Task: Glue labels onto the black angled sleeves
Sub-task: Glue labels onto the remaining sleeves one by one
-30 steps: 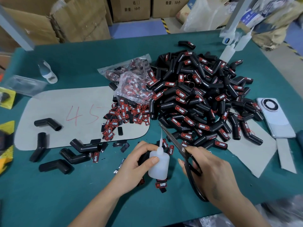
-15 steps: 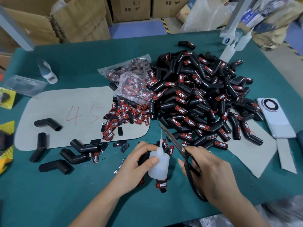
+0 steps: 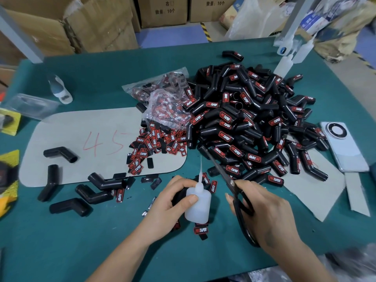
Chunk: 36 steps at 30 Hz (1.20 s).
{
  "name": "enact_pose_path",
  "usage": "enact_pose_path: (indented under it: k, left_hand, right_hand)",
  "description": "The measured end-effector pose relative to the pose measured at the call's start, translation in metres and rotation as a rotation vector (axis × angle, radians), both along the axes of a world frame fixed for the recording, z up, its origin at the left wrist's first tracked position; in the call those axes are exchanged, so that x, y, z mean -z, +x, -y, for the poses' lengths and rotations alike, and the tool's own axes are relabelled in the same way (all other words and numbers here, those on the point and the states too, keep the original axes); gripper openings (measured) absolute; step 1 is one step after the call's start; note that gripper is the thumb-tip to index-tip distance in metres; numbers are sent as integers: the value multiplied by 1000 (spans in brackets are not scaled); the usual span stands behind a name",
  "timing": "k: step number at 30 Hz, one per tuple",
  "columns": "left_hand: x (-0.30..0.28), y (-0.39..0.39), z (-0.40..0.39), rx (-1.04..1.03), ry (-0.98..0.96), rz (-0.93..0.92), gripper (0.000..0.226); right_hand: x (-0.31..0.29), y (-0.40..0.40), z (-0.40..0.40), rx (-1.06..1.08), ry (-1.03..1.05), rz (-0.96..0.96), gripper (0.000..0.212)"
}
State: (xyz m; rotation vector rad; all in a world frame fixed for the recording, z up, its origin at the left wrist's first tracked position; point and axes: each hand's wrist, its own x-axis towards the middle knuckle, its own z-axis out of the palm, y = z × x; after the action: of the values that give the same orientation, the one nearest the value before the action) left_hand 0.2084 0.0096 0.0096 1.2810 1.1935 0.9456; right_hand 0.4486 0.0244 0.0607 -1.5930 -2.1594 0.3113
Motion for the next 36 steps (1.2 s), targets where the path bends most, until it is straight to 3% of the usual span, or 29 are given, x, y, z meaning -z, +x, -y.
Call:
enact_pose_path:
  k: [5, 12, 16, 22, 24, 26, 27, 28, 30, 34, 36]
  left_hand:
    - [1, 0, 0, 0, 3, 3, 17]
    - [1, -2, 0, -105, 13, 56, 19]
    - [1, -4, -5, -297, -15, 168, 19]
    - [4, -12, -8, -414, -14, 246, 25]
    - [3, -12, -8, -427, -32, 286, 33]
    - [2, -13, -8, -432, -31, 324, 38]
    - [2, -13, -8, -430, -25, 347, 38]
    - [1, -12, -9, -429, -21, 367, 38]
    - [-1, -12, -10, -451, -19, 410, 32]
    - [-1, -13, -11, -519, 44, 432, 21]
    - [-3, -15, -10, -555, 112, 372, 21]
  right_hand:
    - [-6, 7, 0, 25, -88, 16, 28]
    - [3, 29, 20, 63, -184, 242, 30]
    - [15, 49, 31, 42, -283, 411, 64]
    - [16, 44, 25, 49, -231, 422, 78]
    - [16, 43, 22, 49, -162, 488, 76]
    - [12, 46, 18, 12, -2, 488, 50]
    - [7, 46, 16, 5, 48, 423, 42]
    - [2, 41, 15, -37, 71, 322, 49]
    - [0, 12, 10, -134, -4, -8, 44]
    - [9, -70, -20, -218, -542, -715, 61]
    - [16, -96, -38, -197, -777, -975, 45]
